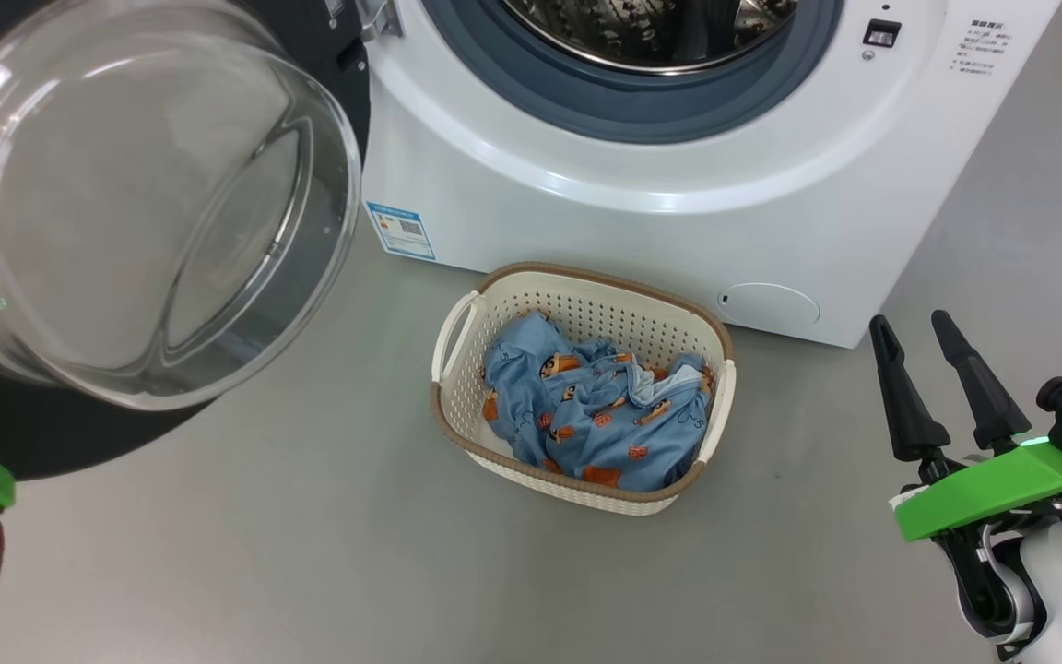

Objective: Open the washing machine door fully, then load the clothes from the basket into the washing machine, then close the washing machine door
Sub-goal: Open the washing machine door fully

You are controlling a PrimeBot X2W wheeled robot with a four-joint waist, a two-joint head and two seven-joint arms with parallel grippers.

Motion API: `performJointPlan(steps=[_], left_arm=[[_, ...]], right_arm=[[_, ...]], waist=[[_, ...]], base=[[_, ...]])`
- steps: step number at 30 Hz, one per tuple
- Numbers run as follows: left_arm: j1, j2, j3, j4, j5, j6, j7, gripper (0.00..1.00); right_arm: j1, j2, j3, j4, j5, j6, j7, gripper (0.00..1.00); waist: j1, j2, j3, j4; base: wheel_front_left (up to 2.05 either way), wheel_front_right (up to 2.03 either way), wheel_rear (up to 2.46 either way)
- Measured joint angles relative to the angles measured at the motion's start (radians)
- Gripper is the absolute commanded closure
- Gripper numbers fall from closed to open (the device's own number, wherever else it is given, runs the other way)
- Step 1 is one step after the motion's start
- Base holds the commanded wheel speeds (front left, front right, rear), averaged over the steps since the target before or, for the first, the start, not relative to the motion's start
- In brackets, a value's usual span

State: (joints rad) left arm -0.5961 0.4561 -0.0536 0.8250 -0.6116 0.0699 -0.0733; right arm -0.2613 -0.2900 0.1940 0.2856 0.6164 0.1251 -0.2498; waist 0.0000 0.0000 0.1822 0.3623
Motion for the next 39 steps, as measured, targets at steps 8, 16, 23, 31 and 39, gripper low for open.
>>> performJointPlan(steps=[8,16,23,31,39], left_arm=[[-0.039,0.002,-0.005,0.061,0.0,-0.018,-0.016,1.0],[-0.044,0.005,-0.018,0.099,0.006,-0.037,-0.032,1.0],[-0.046,0.015,-0.023,0.146,0.006,-0.073,-0.054,1.0],[-0.04,0.016,-0.031,0.165,0.005,-0.115,-0.11,1.0],[0.01,-0.015,-0.044,0.076,-0.003,-0.122,-0.149,0.55]], right_arm=[[0.0,0.002,0.001,0.004,0.0,0.0,0.0,0.0],[0.004,0.004,0.001,0.007,0.001,0.0,0.0,0.0],[0.004,0.004,0.001,0.008,0.002,0.0,0.0,0.0],[0.009,0.006,0.0,0.011,0.007,0.0,0.0,0.0],[0.047,0.007,0.0,0.015,0.008,0.0,0.0,0.0]], waist=[[0.0,0.0,-0.002,-0.006],[0.0,0.0,-0.021,-0.005],[0.0,0.0,-0.034,-0.007],[0.0001,0.0,-0.061,-0.012],[0.0,0.0,-0.104,-0.021]], base=[[0.0,0.0,0.0],[0.0,0.0,0.0],[0.0,0.0,0.0],[0.0,0.0,0.0],[0.0,0.0,0.0]])
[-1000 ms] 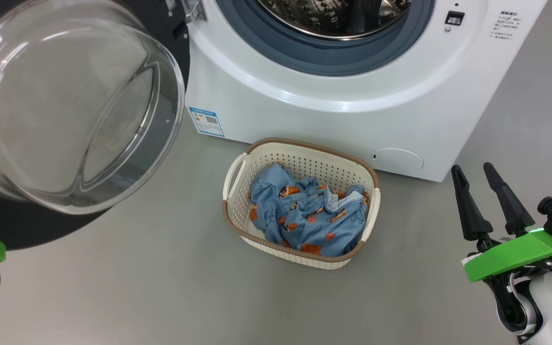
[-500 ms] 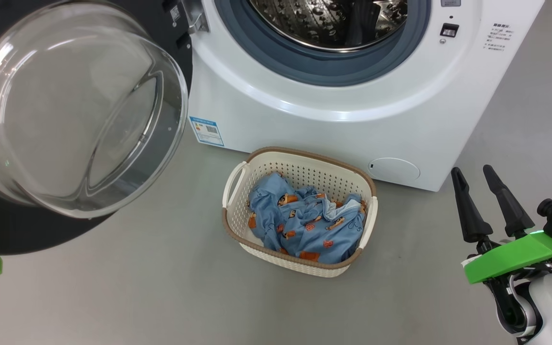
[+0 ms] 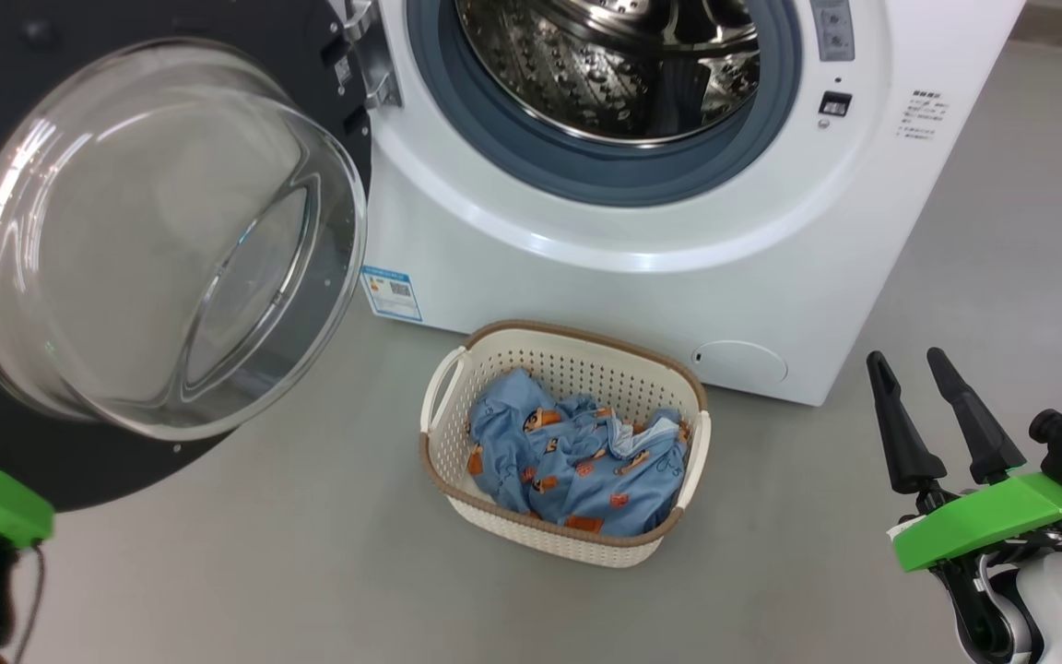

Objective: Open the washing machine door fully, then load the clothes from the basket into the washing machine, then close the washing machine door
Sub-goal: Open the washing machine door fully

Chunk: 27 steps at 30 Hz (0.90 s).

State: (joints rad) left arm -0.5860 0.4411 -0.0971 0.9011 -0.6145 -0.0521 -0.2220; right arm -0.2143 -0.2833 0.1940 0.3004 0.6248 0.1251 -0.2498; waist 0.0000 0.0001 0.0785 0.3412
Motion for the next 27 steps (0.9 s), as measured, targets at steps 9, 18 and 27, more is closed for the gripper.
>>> performJointPlan(steps=[9,18,27], left_arm=[[0.18,-0.083,-0.029,-0.272,0.0,0.046,-0.016,0.0],[0.344,-0.114,-0.067,-0.533,0.003,0.116,0.022,0.0],[0.429,-0.117,-0.088,-0.683,0.011,0.166,0.045,0.0]], right_arm=[[0.016,0.0,0.028,0.001,0.0,0.0,-0.001,0.0],[0.024,0.0,0.045,0.005,0.001,0.0,-0.003,0.0],[0.023,-0.005,0.061,0.005,0.002,0.0,-0.003,0.0]], waist=[[0.0,0.0,-0.049,-0.035],[0.0,0.0,-0.078,-0.105],[0.0,0.0,-0.085,-0.194]], base=[[0.0,0.0,0.0],[0.0,0.0,0.0],[0.0,0.0,0.0]])
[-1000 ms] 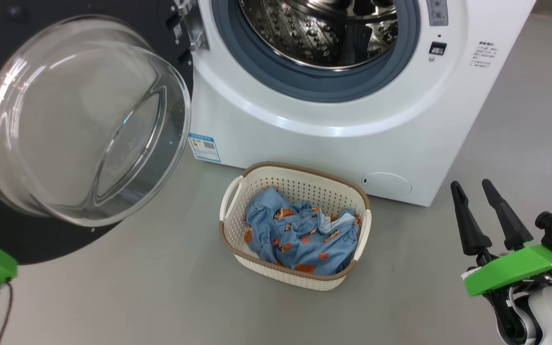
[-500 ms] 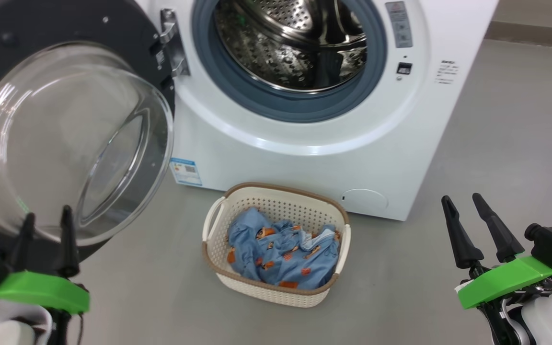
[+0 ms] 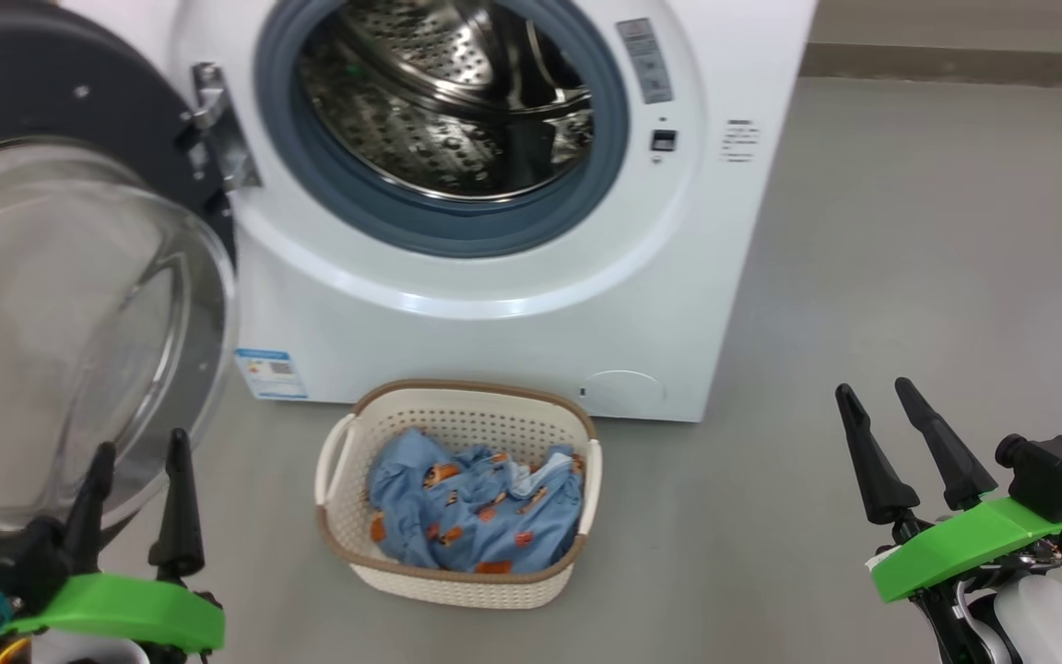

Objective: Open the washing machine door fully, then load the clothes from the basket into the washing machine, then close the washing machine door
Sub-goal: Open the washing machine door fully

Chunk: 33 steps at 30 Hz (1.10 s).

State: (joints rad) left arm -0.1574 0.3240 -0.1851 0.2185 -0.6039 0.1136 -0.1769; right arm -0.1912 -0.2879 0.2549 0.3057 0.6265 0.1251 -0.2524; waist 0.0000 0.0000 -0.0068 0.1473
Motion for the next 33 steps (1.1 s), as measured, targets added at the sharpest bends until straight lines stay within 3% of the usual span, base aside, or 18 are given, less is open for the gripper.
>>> performJointPlan(steps=[10,19,33], left_arm=[[0.063,-0.029,-0.007,-0.045,0.001,0.01,-0.027,0.0],[0.085,-0.032,-0.004,-0.047,0.0,-0.009,-0.055,0.0],[0.086,-0.054,-0.011,-0.017,0.029,-0.022,-0.07,0.0]], right_arm=[[-0.004,-0.025,0.025,0.0,0.005,0.0,0.0,0.0],[-0.005,-0.036,0.032,0.0,0.007,0.0,0.0,0.0],[-0.005,-0.049,0.016,0.003,0.007,0.0,0.0,0.0]], waist=[[0.0,0.0,-0.005,-0.106],[0.0,0.0,-0.003,-0.182],[0.0,0.0,-0.009,-0.184]], base=[[0.0,0.0,0.0],[0.0,0.0,0.0],[0.0,0.0,0.0]])
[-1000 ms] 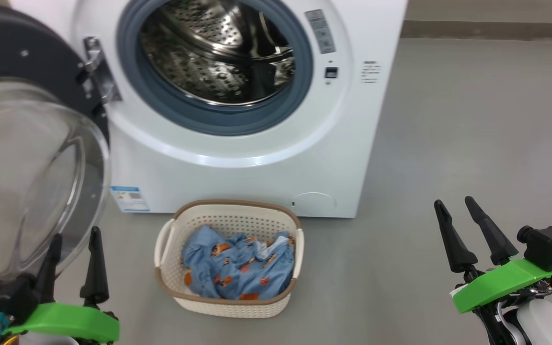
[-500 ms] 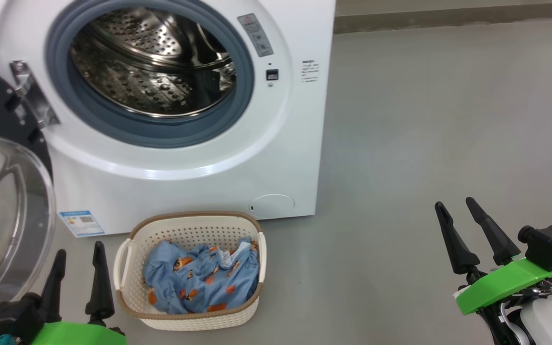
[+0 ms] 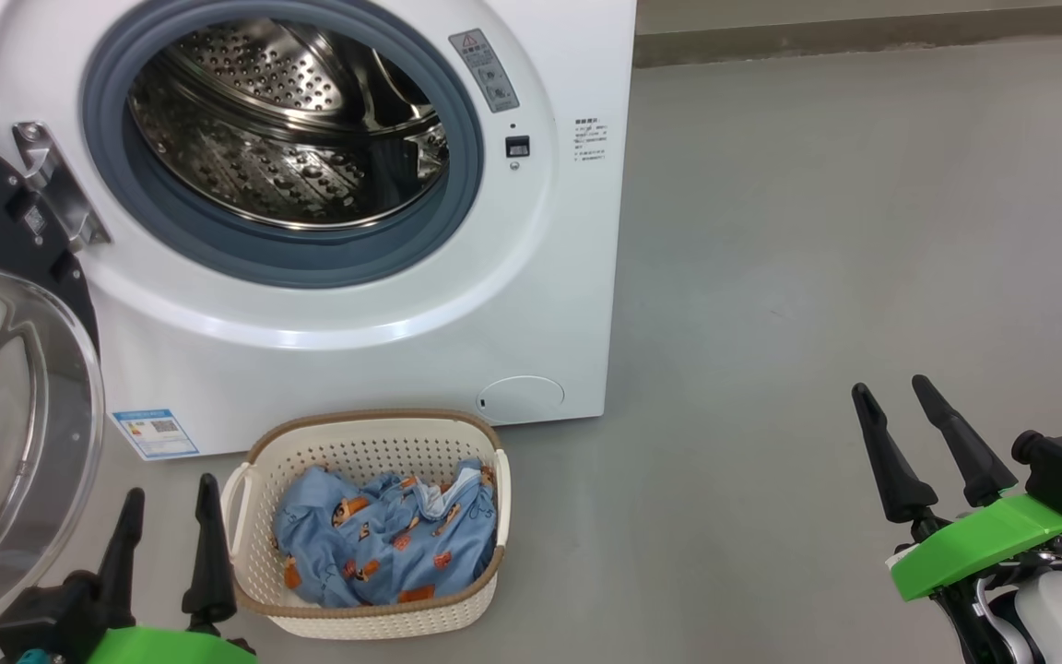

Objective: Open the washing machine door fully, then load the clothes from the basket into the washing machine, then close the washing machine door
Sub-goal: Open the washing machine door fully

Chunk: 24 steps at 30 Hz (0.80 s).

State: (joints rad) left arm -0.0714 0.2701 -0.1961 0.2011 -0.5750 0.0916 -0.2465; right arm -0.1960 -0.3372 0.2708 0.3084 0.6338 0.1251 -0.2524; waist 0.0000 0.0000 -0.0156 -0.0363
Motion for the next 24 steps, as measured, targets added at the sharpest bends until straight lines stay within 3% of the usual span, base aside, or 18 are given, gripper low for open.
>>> performJointPlan(steps=[24], left_arm=[[0.014,-0.002,-0.008,0.018,0.015,-0.012,0.0,0.0]], right_arm=[[0.0,0.001,-0.005,0.004,-0.001,0.0,0.0,0.0]], waist=[[0.0,0.0,-0.002,0.005]], base=[[0.0,0.0,0.0]])
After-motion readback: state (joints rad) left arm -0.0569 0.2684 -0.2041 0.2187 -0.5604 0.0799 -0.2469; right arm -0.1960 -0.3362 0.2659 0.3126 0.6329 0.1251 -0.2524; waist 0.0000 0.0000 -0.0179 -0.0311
